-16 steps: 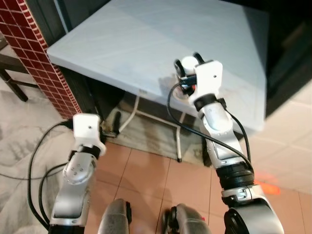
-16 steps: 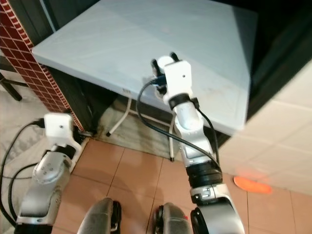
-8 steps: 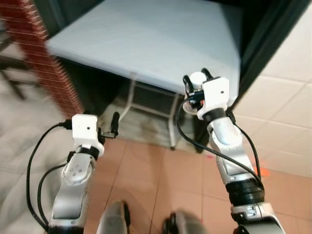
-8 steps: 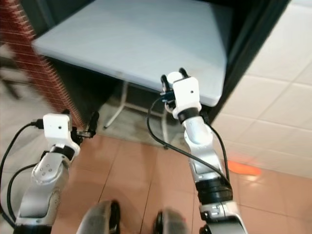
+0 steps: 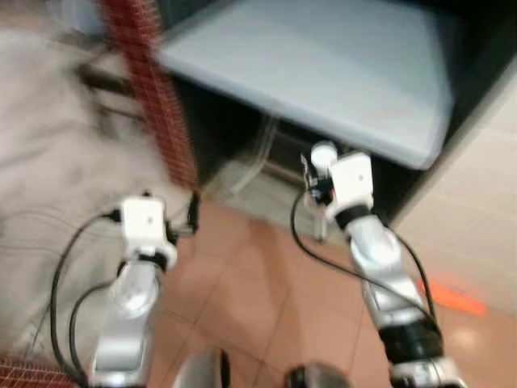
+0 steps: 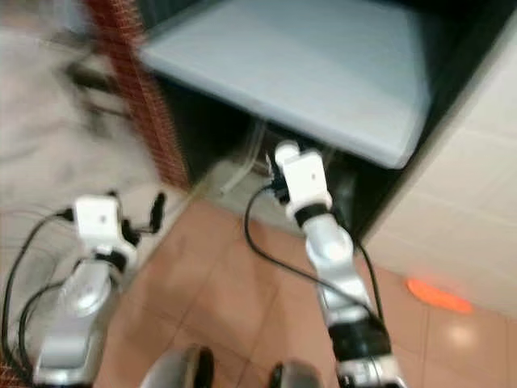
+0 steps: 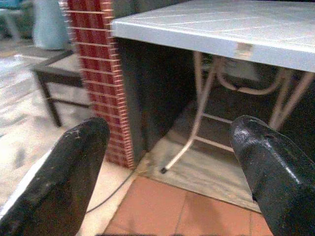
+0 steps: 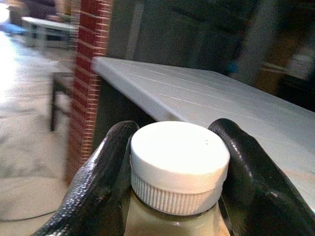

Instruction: Restocking fridge

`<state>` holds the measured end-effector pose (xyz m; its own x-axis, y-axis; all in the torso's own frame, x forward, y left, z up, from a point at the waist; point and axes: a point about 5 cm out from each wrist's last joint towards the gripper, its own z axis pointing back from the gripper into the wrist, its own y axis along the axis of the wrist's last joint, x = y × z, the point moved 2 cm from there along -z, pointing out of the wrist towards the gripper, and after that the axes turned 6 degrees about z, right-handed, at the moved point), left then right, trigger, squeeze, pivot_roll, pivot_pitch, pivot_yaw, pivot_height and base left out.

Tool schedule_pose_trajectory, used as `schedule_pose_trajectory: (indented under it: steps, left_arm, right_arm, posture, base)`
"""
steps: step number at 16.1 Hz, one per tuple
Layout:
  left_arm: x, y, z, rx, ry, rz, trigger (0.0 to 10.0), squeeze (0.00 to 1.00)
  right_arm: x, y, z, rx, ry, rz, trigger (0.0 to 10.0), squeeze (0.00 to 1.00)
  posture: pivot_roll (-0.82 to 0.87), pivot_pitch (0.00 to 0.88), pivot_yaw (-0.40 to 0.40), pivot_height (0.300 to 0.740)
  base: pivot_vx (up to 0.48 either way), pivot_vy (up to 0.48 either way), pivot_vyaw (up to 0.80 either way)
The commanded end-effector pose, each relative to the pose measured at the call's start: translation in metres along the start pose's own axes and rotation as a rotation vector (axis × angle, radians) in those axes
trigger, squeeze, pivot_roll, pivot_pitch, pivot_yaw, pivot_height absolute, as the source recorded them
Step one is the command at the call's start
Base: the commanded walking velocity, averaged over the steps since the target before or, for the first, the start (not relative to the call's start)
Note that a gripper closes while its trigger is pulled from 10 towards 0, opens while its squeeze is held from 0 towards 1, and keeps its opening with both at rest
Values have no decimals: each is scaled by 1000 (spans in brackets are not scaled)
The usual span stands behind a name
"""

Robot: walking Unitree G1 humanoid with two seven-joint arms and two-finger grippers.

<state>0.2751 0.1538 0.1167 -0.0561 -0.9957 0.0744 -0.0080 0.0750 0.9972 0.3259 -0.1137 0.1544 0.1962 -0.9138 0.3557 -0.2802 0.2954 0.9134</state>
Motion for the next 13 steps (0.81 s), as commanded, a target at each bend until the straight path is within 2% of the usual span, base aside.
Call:
schedule_pose_trajectory:
  steps: [1,9,13]
  left_arm:
    - [-5,2,1,3,21,-12,10000,0]
    - [-10,2,0,0,80,-44,10000,0]
    - [-14,2,2,-7,76,-41,10000,0]
  right_arm:
    - [2,11,-4,41,-7,8,10000,0]
    - [-3,14,-9,51,9,-1,10000,0]
    - [3,10,-4,39,10,13,10000,0]
  posture:
    - [58,130,-7,740]
    - [62,137,-5,740]
    - [60,136,-5,740]
  base:
    - [0,0,800]
    - [0,0,800]
    - [0,0,800]
